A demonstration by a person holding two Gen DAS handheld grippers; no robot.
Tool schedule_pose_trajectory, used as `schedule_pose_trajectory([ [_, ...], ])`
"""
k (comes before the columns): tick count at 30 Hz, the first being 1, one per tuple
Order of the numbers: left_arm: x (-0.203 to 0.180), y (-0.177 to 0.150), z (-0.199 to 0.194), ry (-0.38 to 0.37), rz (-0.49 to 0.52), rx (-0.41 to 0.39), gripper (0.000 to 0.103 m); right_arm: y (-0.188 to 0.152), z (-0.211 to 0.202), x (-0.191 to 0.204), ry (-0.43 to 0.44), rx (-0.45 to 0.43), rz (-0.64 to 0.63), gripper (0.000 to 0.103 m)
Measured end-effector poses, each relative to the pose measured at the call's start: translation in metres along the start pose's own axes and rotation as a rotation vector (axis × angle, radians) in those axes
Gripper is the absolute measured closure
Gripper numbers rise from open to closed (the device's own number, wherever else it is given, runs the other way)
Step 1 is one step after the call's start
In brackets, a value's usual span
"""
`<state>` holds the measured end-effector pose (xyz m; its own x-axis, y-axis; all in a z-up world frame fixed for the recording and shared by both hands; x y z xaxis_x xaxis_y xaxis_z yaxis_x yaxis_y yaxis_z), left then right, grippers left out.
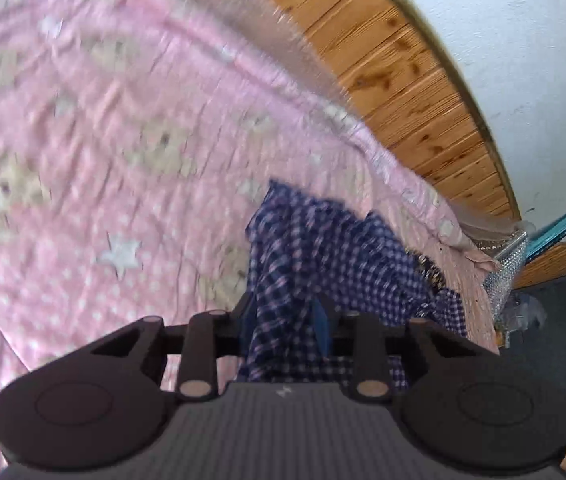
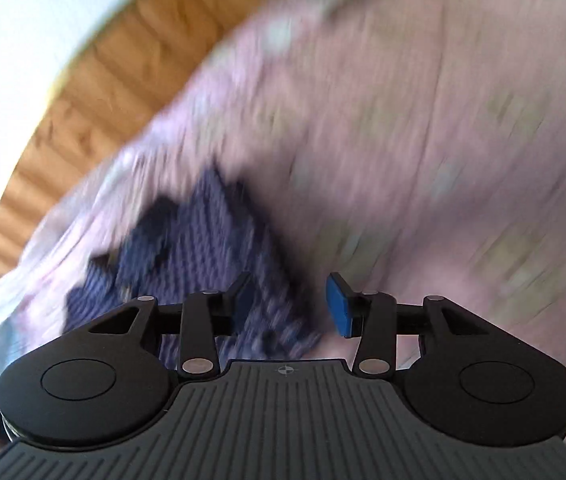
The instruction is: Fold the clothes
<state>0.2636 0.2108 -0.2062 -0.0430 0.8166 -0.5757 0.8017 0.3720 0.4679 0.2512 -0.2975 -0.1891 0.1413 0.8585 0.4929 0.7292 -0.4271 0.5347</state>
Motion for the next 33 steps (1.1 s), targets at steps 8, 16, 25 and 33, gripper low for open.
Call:
schedule_pose_trajectory([
  [8, -0.047, -0.008, 0.031, -0.014, 0.109, 0.046, 0.063, 0.036, 0.075, 0.065, 0.035, 0.162, -0.453, 0.066],
  [16, -0.048, -0.030, 0.010, 0.043, 0.135, 0.026, 0.051, 0.043, 0.050, 0.056, 0.103, 0.152, -0.409, 0.061],
  [25, -0.054, -0.069, -0.003, 0.141, 0.101, 0.033, 0.058, -0.017, 0.058, 0.029, 0.119, 0.242, -0.423, 0.066],
  [33, -0.108, -0.088, -0.058, 0.200, 0.139, -0.051, 0.005, -0.024, -0.007, 0.052, -0.033, 0.283, -0.500, 0.026],
])
Point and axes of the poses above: each gripper's, at about its wrist camera, not at the fingertips, and z roughly the way its jaws point, x to its left, y to its top, the point moved 3 cm from there along z, roughly the way its jaws point, and after that the axes turned 4 degrees about y, right-handed, at the moved point
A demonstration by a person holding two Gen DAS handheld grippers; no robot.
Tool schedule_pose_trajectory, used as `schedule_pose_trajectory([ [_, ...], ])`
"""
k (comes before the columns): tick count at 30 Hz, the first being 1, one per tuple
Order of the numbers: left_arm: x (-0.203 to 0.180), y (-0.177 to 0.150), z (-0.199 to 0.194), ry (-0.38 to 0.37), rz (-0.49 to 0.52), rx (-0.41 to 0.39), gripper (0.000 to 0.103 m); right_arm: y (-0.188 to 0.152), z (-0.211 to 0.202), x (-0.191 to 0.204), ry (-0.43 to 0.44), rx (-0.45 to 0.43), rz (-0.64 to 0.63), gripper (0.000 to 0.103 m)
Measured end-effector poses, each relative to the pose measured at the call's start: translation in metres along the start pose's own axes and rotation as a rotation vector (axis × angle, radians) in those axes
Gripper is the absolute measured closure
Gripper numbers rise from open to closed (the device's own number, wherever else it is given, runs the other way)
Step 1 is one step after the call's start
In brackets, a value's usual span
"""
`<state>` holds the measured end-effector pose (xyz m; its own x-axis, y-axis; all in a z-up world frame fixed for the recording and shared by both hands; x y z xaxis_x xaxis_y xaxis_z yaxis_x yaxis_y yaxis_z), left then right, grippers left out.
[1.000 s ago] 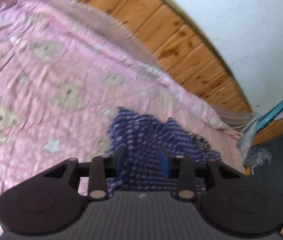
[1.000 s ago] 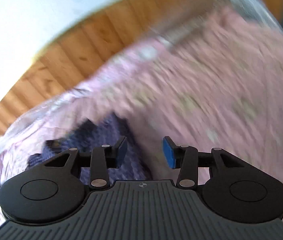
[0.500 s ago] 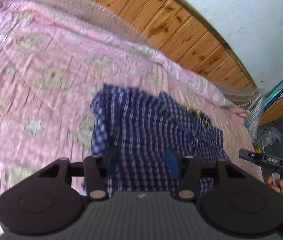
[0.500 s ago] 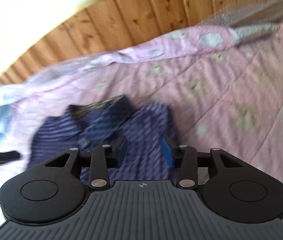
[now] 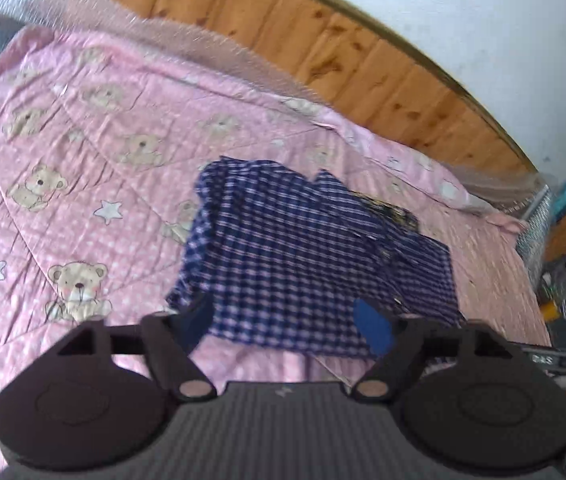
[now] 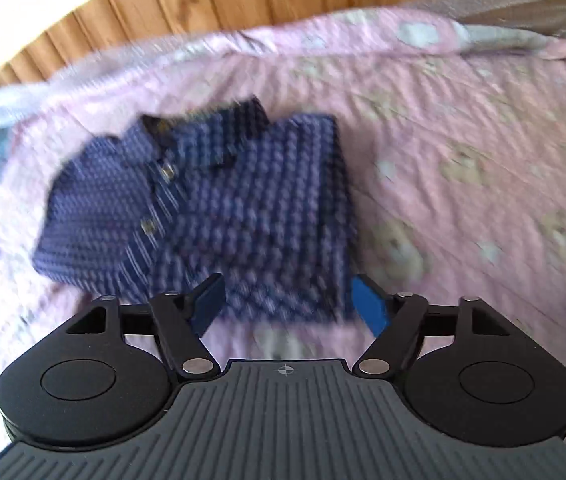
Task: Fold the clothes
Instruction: 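Release the folded shirt with both grippers and lift them away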
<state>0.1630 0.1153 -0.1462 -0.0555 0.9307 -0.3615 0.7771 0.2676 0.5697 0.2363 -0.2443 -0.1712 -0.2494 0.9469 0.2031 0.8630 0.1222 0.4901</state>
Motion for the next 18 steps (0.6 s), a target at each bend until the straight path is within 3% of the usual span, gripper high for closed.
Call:
schedule_pose_trajectory([
  [1, -0.007, -0.005, -0.008, -0.014, -0.004, -0.001, 0.000, -0.003, -0.008, 0.004, -0.032, 0.007, 0.007, 0.025],
  [5, -0.025, -0.024, -0.019, -0.124, -0.050, 0.085, 0.000, -0.016, -0.049, 0.027, -0.077, -0.047, 0.018, 0.018],
  [9, -0.044, -0.035, -0.043, -0.131, 0.033, 0.034, 0.000, -0.031, -0.083, 0.056, -0.119, -0.104, 0.019, 0.014],
  [16, -0.092, -0.031, -0.085, -0.075, 0.156, -0.070, 0.000, -0.061, -0.114, 0.099, -0.190, -0.119, -0.027, 0.012],
  [18, -0.106, -0.029, -0.092, -0.108, 0.181, -0.058, 0.000, -0.066, -0.119, 0.107, -0.202, -0.125, -0.034, 0.012],
])
Point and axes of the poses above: each gripper's, at about its wrist camera, not at the fingertips, and z roughly the way its jaws point, x to its left, y to its top, the point moved 3 cm from there along z, roughly the way its jaws point, and after that the axes turned 4 degrees about y, right-handed, at the moved point
